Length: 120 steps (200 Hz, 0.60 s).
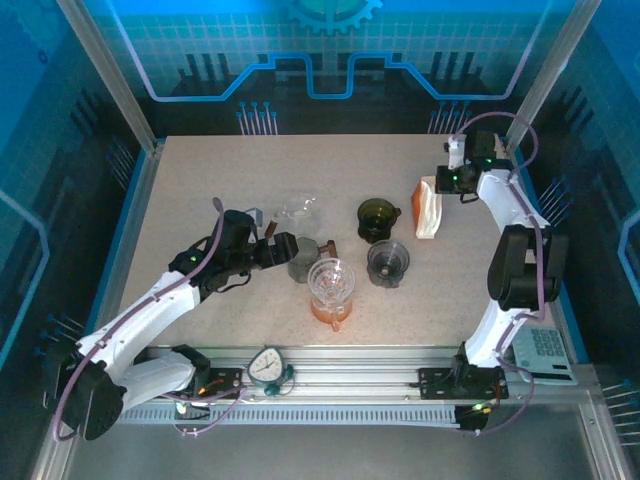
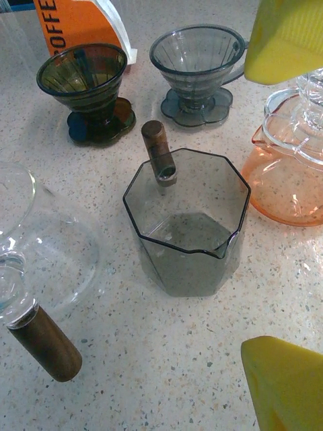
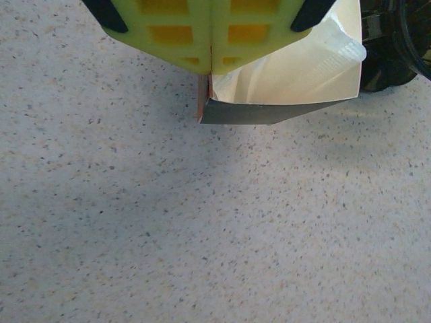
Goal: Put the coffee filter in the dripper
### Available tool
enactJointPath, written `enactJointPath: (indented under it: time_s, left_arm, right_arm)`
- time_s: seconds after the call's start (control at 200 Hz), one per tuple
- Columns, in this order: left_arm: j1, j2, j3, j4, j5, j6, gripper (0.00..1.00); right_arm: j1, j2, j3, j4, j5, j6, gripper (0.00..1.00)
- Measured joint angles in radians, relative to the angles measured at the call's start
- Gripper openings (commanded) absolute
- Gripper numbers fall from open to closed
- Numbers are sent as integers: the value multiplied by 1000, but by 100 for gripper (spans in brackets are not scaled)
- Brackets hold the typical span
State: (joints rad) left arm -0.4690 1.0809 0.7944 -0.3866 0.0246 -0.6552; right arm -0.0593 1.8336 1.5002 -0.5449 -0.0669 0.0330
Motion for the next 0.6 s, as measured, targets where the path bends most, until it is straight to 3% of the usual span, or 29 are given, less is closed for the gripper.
enactJointPath:
  time_s: [0.13, 0.4, 0.6]
  left_arm:
    - [3, 6, 0, 0, 0, 0, 97]
    - [3, 14, 0, -1, 0, 0, 97]
    - [3, 16, 0, -4, 0, 0, 98]
  right_arm:
    - [19, 14, 0, -10, 25, -20, 9]
    - [40, 24, -3, 4, 60, -21, 36]
    - [39, -27, -60, 31, 94, 18, 42]
